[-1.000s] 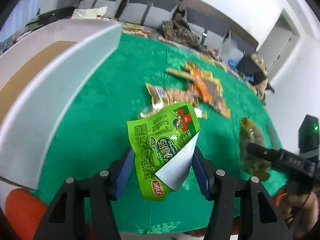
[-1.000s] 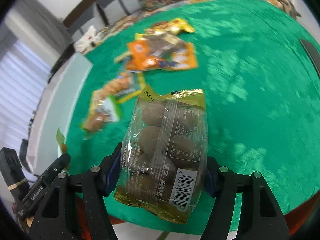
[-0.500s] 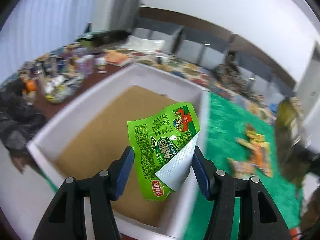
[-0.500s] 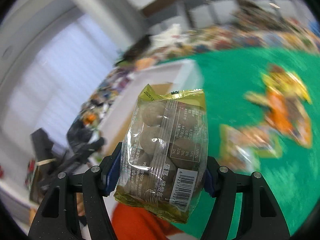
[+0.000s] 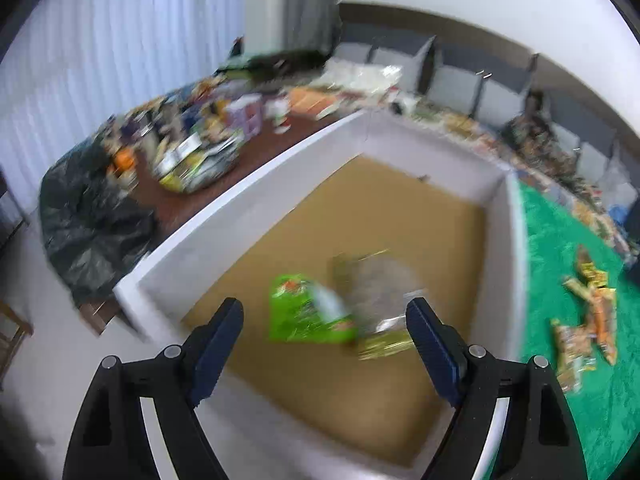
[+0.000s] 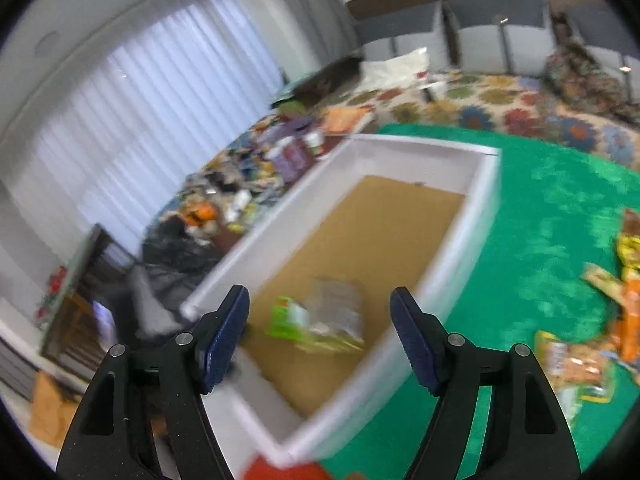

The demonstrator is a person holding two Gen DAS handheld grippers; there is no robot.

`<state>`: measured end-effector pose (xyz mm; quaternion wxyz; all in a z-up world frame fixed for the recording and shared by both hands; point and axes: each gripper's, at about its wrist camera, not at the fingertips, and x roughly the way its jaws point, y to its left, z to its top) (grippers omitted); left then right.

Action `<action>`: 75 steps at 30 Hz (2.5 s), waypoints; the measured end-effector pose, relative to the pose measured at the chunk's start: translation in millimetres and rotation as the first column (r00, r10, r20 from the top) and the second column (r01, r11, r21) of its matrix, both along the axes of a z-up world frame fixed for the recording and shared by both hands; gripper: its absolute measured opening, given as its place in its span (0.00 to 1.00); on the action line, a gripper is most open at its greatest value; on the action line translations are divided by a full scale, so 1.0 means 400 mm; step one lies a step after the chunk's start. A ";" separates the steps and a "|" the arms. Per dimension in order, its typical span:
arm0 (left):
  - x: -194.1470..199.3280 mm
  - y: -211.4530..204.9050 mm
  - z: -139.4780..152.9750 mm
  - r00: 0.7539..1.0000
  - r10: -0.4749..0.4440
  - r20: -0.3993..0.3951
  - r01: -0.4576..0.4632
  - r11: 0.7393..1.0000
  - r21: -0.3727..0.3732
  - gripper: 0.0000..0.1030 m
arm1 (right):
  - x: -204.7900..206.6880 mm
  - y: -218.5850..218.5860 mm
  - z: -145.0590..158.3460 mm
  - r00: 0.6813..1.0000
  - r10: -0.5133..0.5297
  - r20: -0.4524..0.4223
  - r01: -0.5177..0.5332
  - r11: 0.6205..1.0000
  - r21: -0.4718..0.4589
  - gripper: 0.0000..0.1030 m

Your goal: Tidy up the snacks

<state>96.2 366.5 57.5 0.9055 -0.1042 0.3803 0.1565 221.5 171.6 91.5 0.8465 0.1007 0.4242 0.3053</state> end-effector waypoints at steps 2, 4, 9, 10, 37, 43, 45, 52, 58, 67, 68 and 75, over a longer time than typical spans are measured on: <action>0.027 -0.056 0.010 0.996 -0.079 0.030 0.079 0.997 -0.017 0.81 | -0.041 -0.085 -0.048 0.998 -0.054 0.022 0.055 0.997 -0.057 0.74; 0.060 -0.114 0.004 0.987 -0.151 0.049 0.152 0.988 -0.008 0.83 | -0.077 -0.204 -0.138 0.987 -0.151 0.046 0.157 0.973 -0.167 0.74; 0.129 -0.216 -0.069 0.985 -0.170 -0.044 0.172 0.984 0.050 0.83 | -0.161 -0.572 -0.349 0.915 -0.401 0.039 0.381 0.830 -0.407 0.74; 0.131 -0.225 -0.081 0.985 -0.160 -0.058 0.162 0.986 0.031 0.83 | -0.171 -0.625 -0.357 0.901 -0.432 0.046 0.409 0.808 -0.425 0.74; -0.056 -0.672 -0.035 0.945 -0.308 0.105 0.308 0.951 0.015 0.97 | -0.205 -1.049 -0.437 0.739 -0.668 0.084 0.625 0.635 -0.454 0.81; -0.034 -0.806 -0.245 0.884 -0.451 -0.120 0.455 0.890 0.007 0.97 | -0.205 -1.049 -0.437 0.739 -0.668 0.084 0.625 0.635 -0.455 0.82; -0.022 -0.836 -0.296 0.860 -0.474 -0.188 0.490 0.870 0.045 0.97 | -0.205 -1.050 -0.437 0.739 -0.668 0.083 0.625 0.635 -0.454 0.82; -0.021 -0.801 -0.345 0.873 -0.452 -0.184 0.459 0.888 -0.006 1.00 | -0.206 -1.050 -0.436 0.739 -0.668 0.084 0.625 0.634 -0.456 0.82; -0.039 -0.797 -0.355 0.862 -0.486 -0.142 0.493 0.870 0.018 1.00 | -0.207 -1.051 -0.435 0.739 -0.668 0.083 0.625 0.634 -0.456 0.83; -0.049 -0.794 -0.356 0.861 -0.495 -0.118 0.502 0.864 0.032 1.00 | -0.207 -1.051 -0.435 0.739 -0.668 0.083 0.624 0.634 -0.457 0.83; -0.047 -0.793 -0.356 0.860 -0.496 -0.118 0.503 0.864 0.032 1.00 | -0.207 -1.051 -0.435 0.739 -0.668 0.083 0.624 0.634 -0.457 0.83; -0.045 -0.794 -0.356 0.860 -0.496 -0.120 0.502 0.864 0.031 1.00 | -0.208 -1.051 -0.435 0.739 -0.669 0.083 0.624 0.633 -0.457 0.83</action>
